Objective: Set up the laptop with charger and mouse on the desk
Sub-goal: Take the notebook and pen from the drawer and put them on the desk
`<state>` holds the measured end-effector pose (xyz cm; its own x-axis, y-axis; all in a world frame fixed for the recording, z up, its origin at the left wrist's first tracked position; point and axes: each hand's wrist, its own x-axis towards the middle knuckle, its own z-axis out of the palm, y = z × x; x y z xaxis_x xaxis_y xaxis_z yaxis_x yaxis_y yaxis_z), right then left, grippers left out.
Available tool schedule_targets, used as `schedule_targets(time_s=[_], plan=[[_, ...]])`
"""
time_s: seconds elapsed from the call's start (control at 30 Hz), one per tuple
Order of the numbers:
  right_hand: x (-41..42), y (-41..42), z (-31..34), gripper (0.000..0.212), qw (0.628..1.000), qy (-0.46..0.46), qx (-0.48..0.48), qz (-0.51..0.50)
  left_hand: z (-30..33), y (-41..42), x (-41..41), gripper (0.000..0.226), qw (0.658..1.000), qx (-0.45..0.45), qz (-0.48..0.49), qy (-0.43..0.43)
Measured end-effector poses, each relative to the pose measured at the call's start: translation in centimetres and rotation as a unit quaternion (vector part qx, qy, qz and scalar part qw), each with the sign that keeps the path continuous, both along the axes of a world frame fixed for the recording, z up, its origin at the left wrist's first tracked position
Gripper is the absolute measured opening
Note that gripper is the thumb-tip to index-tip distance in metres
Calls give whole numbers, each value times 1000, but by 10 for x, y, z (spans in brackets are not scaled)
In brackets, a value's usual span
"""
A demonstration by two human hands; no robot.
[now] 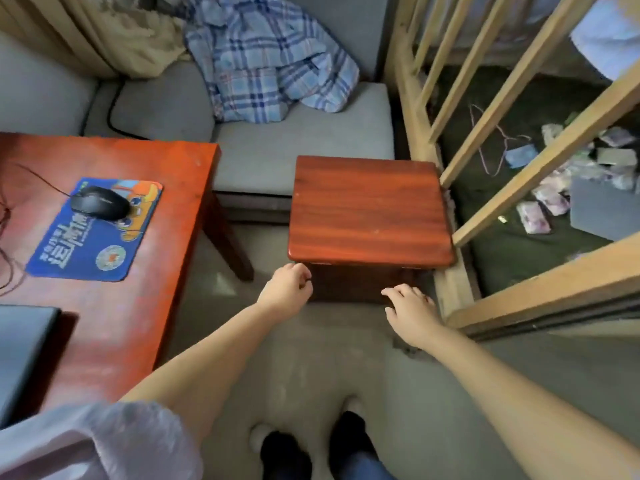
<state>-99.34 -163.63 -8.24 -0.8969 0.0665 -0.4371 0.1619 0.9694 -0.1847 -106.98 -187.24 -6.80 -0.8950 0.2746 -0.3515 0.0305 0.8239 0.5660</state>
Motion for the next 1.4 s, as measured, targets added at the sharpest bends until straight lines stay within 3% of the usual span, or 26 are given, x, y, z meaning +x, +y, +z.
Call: schedule_targets(time_s=[0.13,0.33,0.5,0.6,0.7,1.0,1.23,1.27,1.3,1.4], plan=[[-9,56,-44,38,996,-40,-52,-53,-59,41,-11,26,991,14,107,-81],[-64,104,-122,50,933,-84,-161,-310,-150,64,-56,42,958,14,253,-135],[-94,112,-178,47,876,14,-136,-462,-210,70,-80,51,913,92,385,-100],[-96,117,-200,45,815,69,-207,-537,-228,69,-86,49,905,164,384,-77],[-100,124,-210,55,790,100,-242,-554,-233,67,-92,47,901,200,382,-45],[-97,141,-215,48,808,75,-260,-524,-238,64,-90,65,911,166,376,-38],[-74,130,-210,43,791,74,-272,-543,-237,53,-63,43,904,143,394,-86],[-74,127,-207,49,764,75,-305,-564,-235,55,-62,43,890,168,411,-103],[-78,123,-202,54,712,78,-361,-598,-233,57,-61,43,866,210,435,-129],[-91,113,-188,57,503,61,-538,-674,-225,65,-65,37,740,383,513,-204]])
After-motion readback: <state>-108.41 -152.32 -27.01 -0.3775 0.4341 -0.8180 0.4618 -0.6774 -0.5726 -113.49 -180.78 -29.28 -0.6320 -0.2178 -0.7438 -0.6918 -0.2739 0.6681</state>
